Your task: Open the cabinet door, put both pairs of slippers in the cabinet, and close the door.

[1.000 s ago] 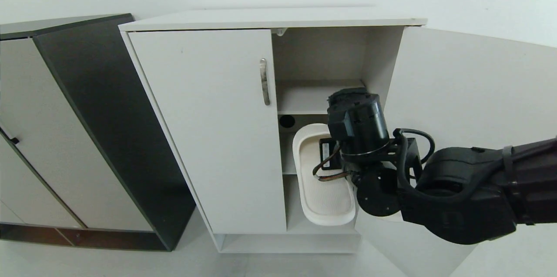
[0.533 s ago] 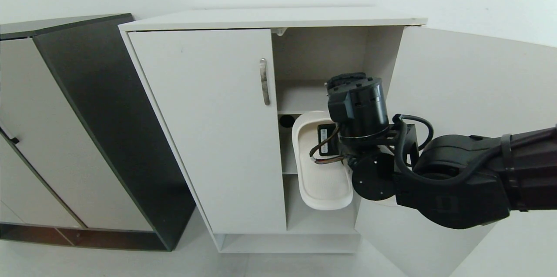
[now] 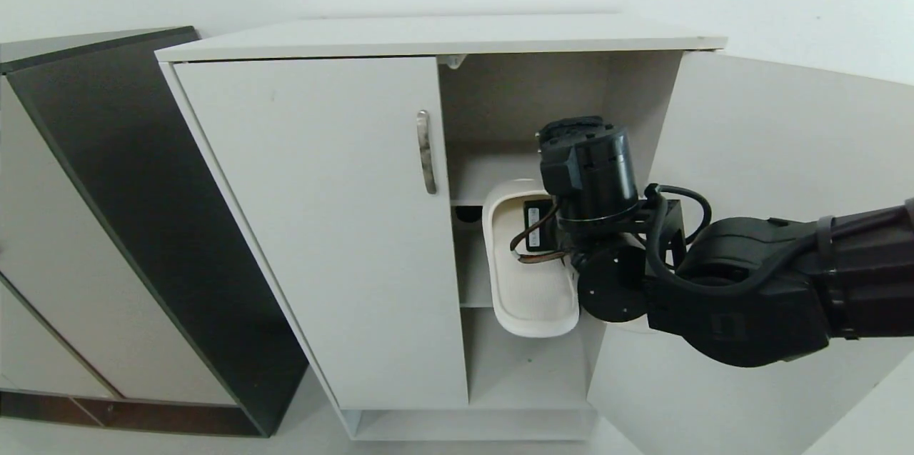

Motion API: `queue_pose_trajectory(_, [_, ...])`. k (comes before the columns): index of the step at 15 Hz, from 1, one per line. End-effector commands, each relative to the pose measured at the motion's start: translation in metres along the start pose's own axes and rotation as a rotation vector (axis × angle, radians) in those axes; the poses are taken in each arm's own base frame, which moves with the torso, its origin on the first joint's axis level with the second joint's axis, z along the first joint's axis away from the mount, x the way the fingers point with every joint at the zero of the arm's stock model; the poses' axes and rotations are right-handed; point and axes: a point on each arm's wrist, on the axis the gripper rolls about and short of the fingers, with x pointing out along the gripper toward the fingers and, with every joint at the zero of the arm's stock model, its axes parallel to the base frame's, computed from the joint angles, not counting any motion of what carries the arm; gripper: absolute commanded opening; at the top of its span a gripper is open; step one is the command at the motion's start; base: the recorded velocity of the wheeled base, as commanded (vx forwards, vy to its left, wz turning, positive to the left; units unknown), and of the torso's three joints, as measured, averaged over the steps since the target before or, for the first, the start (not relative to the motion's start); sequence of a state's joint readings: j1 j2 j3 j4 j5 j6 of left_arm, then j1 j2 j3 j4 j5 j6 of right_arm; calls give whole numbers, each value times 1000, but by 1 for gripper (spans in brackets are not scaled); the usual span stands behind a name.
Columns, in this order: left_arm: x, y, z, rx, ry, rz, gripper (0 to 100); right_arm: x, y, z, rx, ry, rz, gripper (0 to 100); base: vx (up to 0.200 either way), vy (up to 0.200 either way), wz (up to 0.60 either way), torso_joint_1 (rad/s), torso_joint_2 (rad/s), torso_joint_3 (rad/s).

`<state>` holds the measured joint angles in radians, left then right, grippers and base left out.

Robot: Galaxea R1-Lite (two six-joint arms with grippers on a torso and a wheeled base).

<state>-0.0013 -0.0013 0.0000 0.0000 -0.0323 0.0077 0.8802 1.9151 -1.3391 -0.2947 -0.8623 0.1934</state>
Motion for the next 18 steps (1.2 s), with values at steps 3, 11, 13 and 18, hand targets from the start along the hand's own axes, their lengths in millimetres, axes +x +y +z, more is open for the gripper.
queue_pose_trajectory(3, [0, 0, 0, 0, 1, 0, 0, 3, 1, -3, -4, 6, -5, 0, 200, 0, 0, 1, 2, 2])
queue_pose_trajectory(11, [0, 0, 0, -2, 1, 0, 0, 29, 3, -18, 5, 6, -38, 0, 100, 0, 0, 0, 2, 1])
queue_pose_trajectory(13, [0, 0, 0, -2, 1, 0, 0, 39, 2, -21, 4, 4, -51, 0, 0, 0, 0, 0, 0, 0])
queue_pose_trajectory(18, [0, 0, 0, -2, 1, 0, 0, 47, 0, -9, 16, -26, -44, 0, 0, 0, 0, 0, 0, 0])
